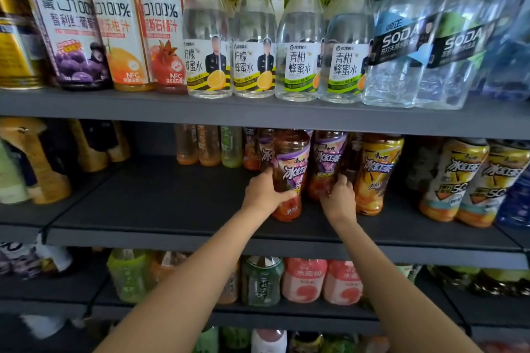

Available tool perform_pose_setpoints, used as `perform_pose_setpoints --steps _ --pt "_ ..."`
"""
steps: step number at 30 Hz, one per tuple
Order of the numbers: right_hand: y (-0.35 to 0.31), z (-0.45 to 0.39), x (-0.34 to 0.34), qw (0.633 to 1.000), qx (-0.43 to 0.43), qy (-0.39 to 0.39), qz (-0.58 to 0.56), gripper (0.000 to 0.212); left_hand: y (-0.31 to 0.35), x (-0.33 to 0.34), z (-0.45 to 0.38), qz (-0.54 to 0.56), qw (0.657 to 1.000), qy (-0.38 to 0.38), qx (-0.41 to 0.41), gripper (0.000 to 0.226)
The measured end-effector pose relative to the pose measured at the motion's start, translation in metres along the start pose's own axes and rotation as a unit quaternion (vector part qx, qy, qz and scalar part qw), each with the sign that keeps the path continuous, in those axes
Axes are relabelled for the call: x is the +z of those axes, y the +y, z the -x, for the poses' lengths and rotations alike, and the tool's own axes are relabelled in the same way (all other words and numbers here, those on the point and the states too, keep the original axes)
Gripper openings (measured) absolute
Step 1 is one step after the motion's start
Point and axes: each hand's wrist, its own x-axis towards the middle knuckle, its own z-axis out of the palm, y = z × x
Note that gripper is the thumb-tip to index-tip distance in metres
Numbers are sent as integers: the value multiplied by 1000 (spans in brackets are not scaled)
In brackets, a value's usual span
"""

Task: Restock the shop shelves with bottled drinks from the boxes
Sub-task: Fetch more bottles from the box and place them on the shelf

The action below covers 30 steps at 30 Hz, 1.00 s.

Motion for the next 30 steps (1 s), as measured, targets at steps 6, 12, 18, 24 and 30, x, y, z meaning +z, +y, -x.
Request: perform_pose_setpoints --steps 6,12,18,24,30 --pt "-1 13 -14 998 -55 -16 -9 59 3 15 -20 1 1000 11 -7 56" --pt "-8 28 -17 994 -104 9 -16 37 9 27 -29 36 999 -8 -22 49" --pt "-56 64 4 977 -199 37 -59 27 -56 -17 41 112 983 135 45 34" --pt "-143 158 96 934 -309 -157 -83 28 -201 -120 172 106 935 302 -150 20" --pt "-197 313 241 816 -338 -464 63 43 -390 -211 371 49 875 232 -423 24"
